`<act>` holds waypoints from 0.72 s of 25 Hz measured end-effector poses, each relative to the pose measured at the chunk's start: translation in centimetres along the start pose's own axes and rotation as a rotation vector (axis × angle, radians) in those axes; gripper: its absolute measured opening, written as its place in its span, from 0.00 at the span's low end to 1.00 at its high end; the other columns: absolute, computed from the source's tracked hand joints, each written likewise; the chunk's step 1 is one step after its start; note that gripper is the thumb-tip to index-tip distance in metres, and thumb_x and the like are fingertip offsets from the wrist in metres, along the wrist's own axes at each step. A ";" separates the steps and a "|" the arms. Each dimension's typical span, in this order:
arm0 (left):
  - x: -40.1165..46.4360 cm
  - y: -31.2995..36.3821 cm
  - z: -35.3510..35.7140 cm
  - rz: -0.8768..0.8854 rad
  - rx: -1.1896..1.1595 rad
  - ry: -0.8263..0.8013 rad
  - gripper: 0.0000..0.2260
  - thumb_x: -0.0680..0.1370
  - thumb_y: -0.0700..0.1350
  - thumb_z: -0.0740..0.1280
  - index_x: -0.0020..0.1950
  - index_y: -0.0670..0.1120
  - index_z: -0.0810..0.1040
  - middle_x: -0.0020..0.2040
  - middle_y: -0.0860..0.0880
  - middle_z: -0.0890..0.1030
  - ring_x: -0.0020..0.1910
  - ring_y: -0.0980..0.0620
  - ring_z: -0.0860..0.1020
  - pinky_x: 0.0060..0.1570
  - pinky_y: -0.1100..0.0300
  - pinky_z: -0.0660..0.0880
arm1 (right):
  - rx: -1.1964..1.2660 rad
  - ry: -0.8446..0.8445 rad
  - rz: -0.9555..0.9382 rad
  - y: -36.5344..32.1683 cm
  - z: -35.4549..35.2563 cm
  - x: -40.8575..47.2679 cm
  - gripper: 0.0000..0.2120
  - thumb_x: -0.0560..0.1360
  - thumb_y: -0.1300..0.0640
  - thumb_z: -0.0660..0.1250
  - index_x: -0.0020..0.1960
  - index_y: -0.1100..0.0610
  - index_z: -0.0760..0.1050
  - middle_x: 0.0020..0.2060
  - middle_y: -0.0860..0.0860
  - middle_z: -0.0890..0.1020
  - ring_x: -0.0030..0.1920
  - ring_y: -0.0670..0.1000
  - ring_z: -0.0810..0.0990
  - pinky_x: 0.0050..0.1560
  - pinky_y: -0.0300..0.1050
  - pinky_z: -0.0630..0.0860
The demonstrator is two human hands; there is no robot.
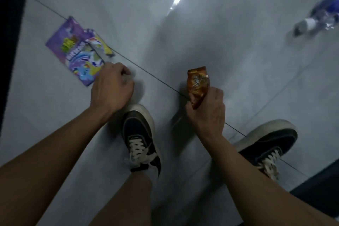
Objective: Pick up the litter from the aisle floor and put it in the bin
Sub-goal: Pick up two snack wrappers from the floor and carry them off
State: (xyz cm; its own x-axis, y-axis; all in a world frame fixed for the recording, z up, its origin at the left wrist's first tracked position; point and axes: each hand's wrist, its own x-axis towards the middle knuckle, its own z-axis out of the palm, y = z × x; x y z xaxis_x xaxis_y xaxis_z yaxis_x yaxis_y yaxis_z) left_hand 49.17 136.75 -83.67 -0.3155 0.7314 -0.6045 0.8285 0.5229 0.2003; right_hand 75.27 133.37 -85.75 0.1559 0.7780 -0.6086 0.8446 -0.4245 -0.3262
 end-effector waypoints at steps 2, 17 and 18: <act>0.9 -2.8 -0.3 -0.115 0.029 0.167 0.19 0.74 0.46 0.68 0.64 0.44 0.76 0.64 0.39 0.72 0.64 0.37 0.71 0.61 0.47 0.70 | 0.055 -0.059 -0.067 -1.8 1.3 -0.2 0.28 0.70 0.47 0.74 0.64 0.55 0.67 0.55 0.54 0.76 0.49 0.56 0.78 0.48 0.58 0.81; 2.1 -3.8 -1.0 -0.482 -0.254 0.160 0.12 0.76 0.46 0.68 0.57 0.42 0.80 0.58 0.39 0.82 0.57 0.37 0.80 0.53 0.50 0.75 | 0.155 -0.159 -0.107 -5.8 -1.1 -2.6 0.42 0.70 0.52 0.74 0.78 0.52 0.56 0.65 0.52 0.72 0.58 0.51 0.78 0.54 0.50 0.81; 0.4 -2.9 -1.8 -0.437 -0.249 0.138 0.10 0.76 0.45 0.67 0.55 0.42 0.80 0.56 0.39 0.82 0.55 0.38 0.80 0.50 0.51 0.74 | 0.162 -0.172 -0.078 -5.9 -2.6 -3.9 0.43 0.69 0.51 0.73 0.78 0.50 0.54 0.65 0.51 0.73 0.57 0.51 0.80 0.52 0.51 0.82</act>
State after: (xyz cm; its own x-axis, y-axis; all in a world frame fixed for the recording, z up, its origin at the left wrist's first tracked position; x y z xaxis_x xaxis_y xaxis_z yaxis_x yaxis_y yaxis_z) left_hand 45.83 136.33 -83.09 -0.6794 0.4635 -0.5688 0.4759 0.8684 0.1392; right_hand 71.01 134.06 -79.63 -0.0072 0.7268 -0.6868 0.7555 -0.4460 -0.4800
